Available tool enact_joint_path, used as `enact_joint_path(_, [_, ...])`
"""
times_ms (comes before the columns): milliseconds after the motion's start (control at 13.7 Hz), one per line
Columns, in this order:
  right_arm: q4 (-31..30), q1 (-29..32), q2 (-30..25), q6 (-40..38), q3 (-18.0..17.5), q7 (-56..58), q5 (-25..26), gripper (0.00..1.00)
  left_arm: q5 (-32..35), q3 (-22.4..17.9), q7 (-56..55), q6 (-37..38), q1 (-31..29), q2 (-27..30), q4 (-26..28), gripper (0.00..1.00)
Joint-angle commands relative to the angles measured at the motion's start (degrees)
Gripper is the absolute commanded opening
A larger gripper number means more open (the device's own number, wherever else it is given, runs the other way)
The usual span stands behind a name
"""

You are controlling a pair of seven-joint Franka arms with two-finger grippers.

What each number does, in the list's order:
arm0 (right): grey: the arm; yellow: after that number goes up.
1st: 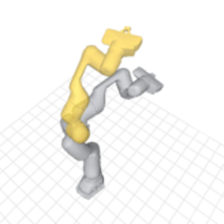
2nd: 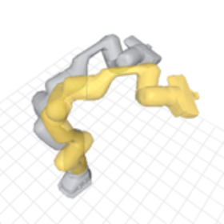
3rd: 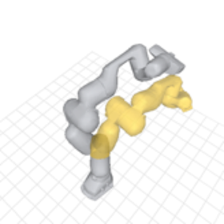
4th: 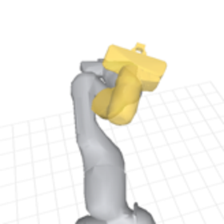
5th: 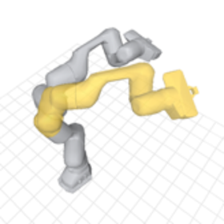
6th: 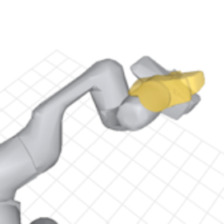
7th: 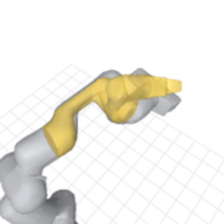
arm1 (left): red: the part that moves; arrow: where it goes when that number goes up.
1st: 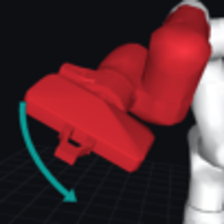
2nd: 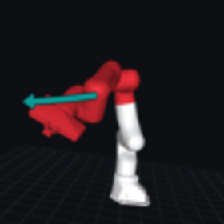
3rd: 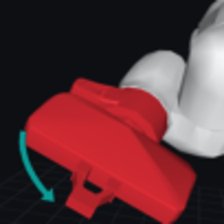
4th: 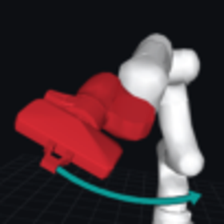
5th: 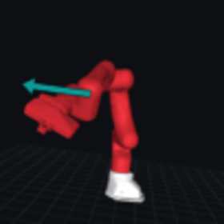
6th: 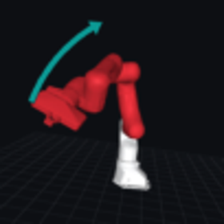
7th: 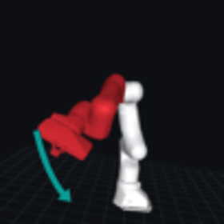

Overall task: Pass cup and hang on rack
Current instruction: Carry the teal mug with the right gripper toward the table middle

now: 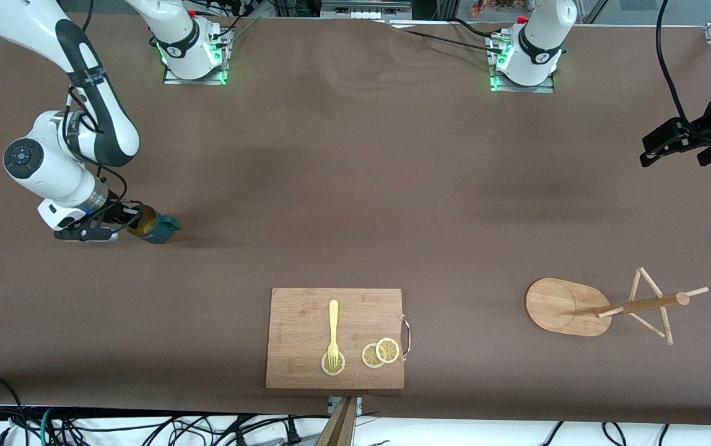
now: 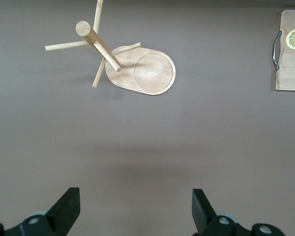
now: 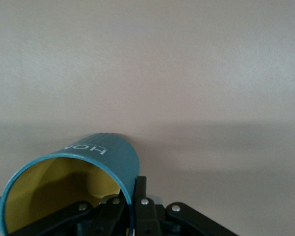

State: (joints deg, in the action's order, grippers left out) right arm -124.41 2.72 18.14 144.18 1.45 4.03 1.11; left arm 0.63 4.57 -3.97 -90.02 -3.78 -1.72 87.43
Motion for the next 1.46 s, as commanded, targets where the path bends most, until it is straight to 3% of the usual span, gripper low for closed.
enact_joint_path(0, [7.47, 0.01, -2.15, -13.59, -3.72, 0.01, -0.32, 0.00, -0.19, 0.27, 0.54, 0.28, -0.44, -0.65, -1.38, 1.00])
enact_joint_path(146, [13.47, -0.34, -1.45, -24.35, -8.28, -1.39, -0.50, 0.00, -0.19, 0.27, 0.54, 0.28, -0.52, -0.92, -1.38, 1.00])
enact_joint_path(366, [18.13, -5.76, -1.09, -25.35, -10.41, -12.16, -0.50, 0.00, -0.28, 0.18, 0.54, 0.28, -0.52, -0.92, -1.47, 1.00])
enact_joint_path(585, [24.19, -15.96, 3.11, -25.26, -10.41, -28.33, -0.41, 0.00, -0.28, 0.18, 0.54, 0.28, -1.31, -1.01, -1.47, 1.00])
enact_joint_path(1098, [42.56, -35.82, 20.50, -23.42, -10.15, -48.03, 0.20, 0.00, -0.46, 0.18, 0.54, 0.20, -1.75, -1.44, -1.47, 1.00])
enact_joint_path(1390, [45.04, -41.90, 25.79, -17.19, -10.06, -56.85, 3.00, 0.00, -0.54, 0.18, 0.54, 0.20, -1.75, -1.44, -1.56, 1.00])
